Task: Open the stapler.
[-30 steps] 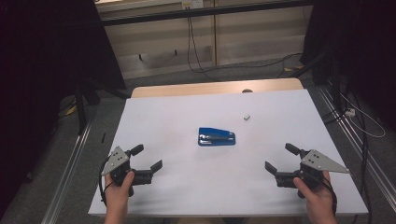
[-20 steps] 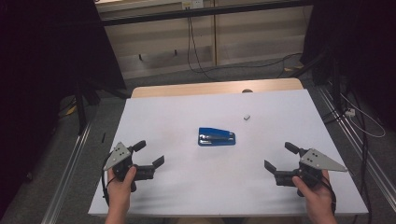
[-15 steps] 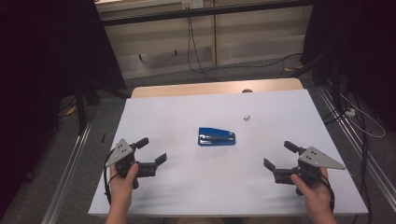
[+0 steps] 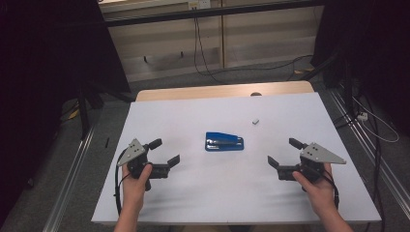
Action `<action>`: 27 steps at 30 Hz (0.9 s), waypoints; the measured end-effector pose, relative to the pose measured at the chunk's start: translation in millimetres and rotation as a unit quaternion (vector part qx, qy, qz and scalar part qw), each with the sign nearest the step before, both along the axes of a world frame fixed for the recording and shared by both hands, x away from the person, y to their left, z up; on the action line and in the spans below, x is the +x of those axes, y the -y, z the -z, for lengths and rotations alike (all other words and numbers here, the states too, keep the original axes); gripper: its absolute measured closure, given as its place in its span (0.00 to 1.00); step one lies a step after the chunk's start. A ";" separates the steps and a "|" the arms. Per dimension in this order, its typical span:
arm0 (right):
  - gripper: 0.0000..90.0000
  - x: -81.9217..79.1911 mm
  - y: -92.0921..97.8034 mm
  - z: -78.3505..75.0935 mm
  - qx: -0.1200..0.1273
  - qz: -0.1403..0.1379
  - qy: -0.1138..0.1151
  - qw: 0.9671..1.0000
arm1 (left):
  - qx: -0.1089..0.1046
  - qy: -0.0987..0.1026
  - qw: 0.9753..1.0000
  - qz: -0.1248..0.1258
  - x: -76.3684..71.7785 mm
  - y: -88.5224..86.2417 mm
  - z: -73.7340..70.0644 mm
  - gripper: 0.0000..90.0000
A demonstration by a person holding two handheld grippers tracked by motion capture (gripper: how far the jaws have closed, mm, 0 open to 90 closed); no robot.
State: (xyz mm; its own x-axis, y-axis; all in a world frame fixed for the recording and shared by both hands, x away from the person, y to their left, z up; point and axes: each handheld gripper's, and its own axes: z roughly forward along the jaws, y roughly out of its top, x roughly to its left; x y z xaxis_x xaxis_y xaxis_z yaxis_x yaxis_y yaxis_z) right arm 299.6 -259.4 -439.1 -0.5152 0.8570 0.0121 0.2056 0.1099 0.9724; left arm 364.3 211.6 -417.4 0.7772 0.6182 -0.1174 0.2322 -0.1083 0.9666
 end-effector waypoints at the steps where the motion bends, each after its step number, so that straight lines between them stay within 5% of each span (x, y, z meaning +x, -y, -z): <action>1: 0.02 4.0 -4.0 -1.2 0.001 -0.005 0.002 1.000 | 0.002 -0.005 1.000 0.000 2.4 4.2 1.4 0.03; 27: 0.07 35.9 -33.9 -4.1 -0.023 -0.030 0.001 0.999 | 0.012 -0.024 0.999 0.042 49.8 54.9 5.3 0.03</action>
